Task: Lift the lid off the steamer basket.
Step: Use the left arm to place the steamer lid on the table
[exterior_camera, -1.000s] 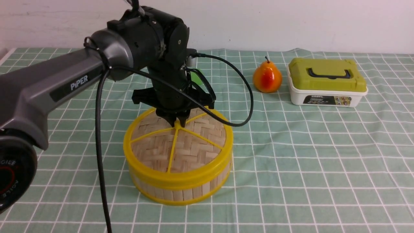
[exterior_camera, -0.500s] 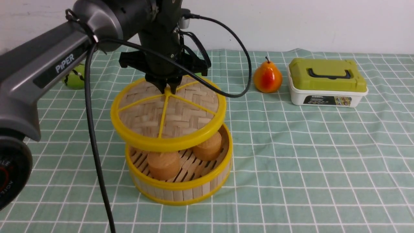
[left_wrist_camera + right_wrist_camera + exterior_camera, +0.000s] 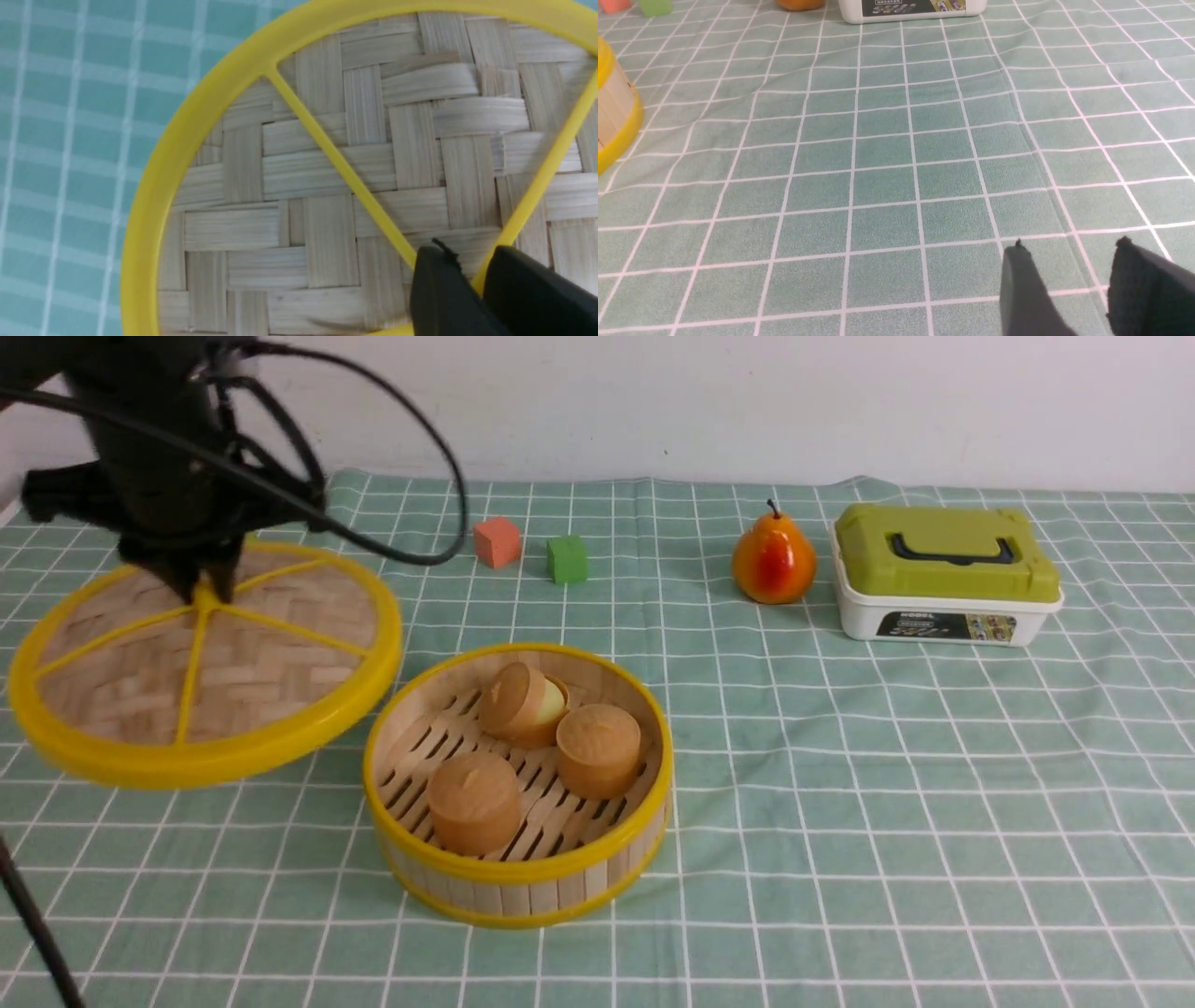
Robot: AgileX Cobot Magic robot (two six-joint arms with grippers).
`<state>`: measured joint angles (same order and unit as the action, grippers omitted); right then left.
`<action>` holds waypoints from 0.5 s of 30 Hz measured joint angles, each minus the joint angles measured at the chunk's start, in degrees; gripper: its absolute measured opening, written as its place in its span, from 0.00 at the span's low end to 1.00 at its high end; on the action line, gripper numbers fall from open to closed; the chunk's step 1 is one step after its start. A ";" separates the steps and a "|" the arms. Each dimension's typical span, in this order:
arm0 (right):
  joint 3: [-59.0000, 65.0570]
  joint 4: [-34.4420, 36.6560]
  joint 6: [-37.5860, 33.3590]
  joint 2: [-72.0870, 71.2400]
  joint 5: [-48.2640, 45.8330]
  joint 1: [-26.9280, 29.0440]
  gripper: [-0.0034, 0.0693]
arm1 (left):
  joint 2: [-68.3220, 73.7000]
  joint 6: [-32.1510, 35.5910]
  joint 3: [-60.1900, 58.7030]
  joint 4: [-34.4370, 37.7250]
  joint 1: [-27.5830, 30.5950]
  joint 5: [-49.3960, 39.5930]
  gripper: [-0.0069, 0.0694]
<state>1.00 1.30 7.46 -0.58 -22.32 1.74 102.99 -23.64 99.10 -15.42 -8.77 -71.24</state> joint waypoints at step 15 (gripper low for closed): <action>0.00 0.00 0.00 0.00 0.00 0.00 0.38 | 2.27 -4.65 -17.63 -0.71 3.75 18.02 0.24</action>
<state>1.00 1.30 7.46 -0.58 -22.32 1.74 105.26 -28.29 81.47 -16.13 -5.03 -53.22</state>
